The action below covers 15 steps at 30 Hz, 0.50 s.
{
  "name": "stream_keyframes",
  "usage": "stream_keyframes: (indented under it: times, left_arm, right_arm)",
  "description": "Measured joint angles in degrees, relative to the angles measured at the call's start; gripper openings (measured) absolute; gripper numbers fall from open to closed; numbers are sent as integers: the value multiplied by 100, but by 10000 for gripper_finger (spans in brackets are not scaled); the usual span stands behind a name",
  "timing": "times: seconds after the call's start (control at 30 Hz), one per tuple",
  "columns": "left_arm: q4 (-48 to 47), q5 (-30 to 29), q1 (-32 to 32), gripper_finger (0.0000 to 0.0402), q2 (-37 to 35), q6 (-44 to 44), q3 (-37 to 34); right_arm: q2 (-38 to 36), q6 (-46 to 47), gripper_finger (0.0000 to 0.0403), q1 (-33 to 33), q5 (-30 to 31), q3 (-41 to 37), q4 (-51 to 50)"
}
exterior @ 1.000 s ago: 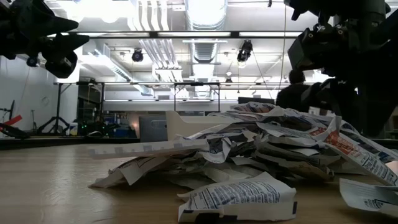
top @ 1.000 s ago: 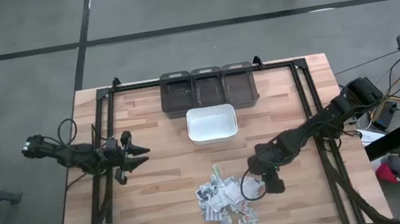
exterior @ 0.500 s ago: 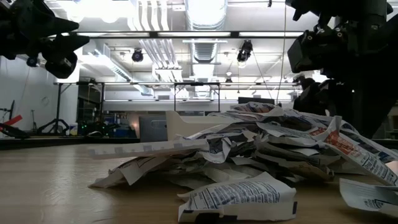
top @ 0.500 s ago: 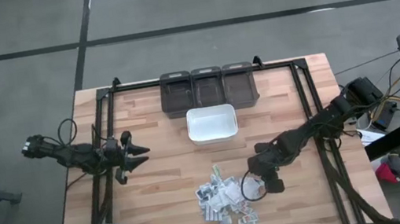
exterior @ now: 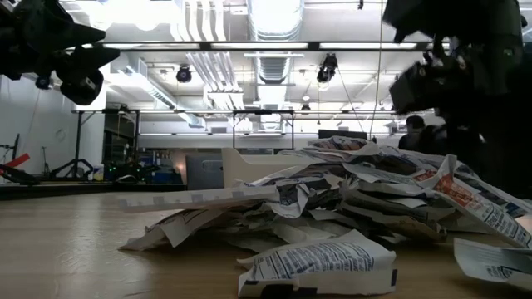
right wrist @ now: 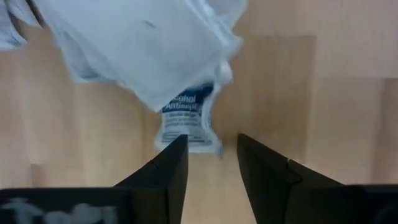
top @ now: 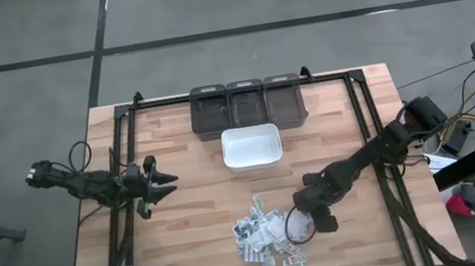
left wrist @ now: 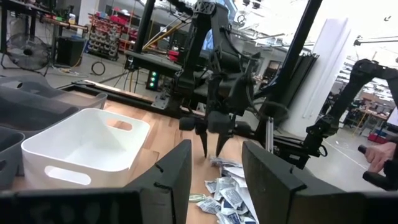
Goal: Pick & Place First Aid Supplies
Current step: Put the white alcohol pad into the right black bin
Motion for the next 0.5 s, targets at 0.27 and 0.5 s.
stream_keyframes:
  times: [0.27, 0.5]
  left_arm:
    - [-57, -7, 0, 138, 56, 0, 0]
    - [-68, -33, 1, 138, 66, 0, 0]
  right_arm:
    - [412, 73, 123, 3, -1, 192, -99]
    - [283, 118, 93, 5, 186, 227, -279]
